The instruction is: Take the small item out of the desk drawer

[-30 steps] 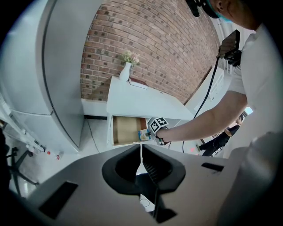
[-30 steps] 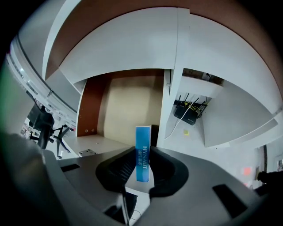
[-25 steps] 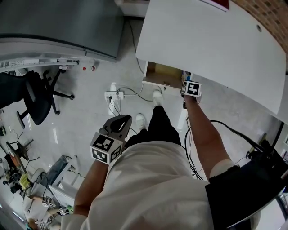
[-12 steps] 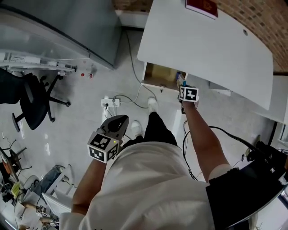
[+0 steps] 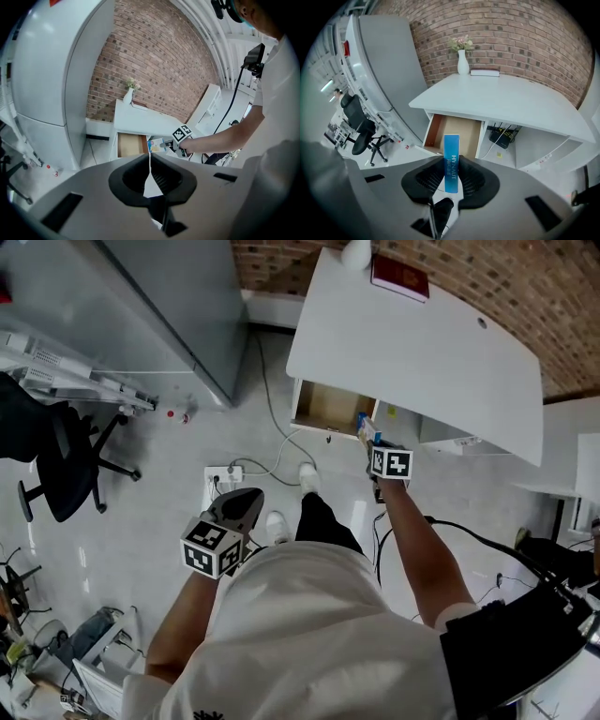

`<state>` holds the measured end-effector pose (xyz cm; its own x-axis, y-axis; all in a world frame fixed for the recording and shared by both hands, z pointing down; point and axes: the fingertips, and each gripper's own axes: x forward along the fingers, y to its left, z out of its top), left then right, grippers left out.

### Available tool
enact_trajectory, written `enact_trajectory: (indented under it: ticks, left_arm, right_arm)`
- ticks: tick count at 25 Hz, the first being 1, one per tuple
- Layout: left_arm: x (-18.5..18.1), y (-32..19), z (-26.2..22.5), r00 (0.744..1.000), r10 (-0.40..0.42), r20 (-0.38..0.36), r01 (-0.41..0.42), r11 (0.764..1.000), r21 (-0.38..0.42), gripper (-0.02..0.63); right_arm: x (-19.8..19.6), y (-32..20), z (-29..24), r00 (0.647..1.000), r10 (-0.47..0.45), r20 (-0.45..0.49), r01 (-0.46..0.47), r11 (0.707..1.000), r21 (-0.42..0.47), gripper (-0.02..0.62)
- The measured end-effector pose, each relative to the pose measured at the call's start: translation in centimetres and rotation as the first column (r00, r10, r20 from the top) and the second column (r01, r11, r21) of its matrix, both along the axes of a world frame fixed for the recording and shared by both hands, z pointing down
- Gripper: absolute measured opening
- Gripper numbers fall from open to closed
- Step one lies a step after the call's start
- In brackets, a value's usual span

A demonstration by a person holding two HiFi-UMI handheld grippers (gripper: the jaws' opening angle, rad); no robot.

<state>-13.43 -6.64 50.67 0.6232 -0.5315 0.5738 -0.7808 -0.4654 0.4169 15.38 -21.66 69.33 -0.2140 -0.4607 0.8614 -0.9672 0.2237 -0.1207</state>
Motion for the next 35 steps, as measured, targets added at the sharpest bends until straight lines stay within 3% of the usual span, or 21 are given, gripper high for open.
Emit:
enact_trajectory:
  ticks: [5,19,35]
  left_arm:
    - [-0.7,2.6,-1.0,0.999,0.006,-0.033,-0.006,1.0,0.019,0.025]
    - [-2.8,8.8,-1.9,0.998,0.06,-0.023,-0.058,0.997,0.055,0.025]
    - [-2.3,13.8,-1.2,0.996,0.085,-0.019,-0.084,0.995,0.06,0.025]
  right_arm:
    - [-1.0,5.1,-3.9,0.999,-0.01,0.034,0.009,1.0,0.028,0.112]
    - [-5.2,17.9,-12.2,0.991,-0.053,0.119,0.044,0.996,0.075,0.112]
    - [-6.9,26.7,-15.5,0.983,-0.074,0.166,0.057,0.993,0.104,0.112]
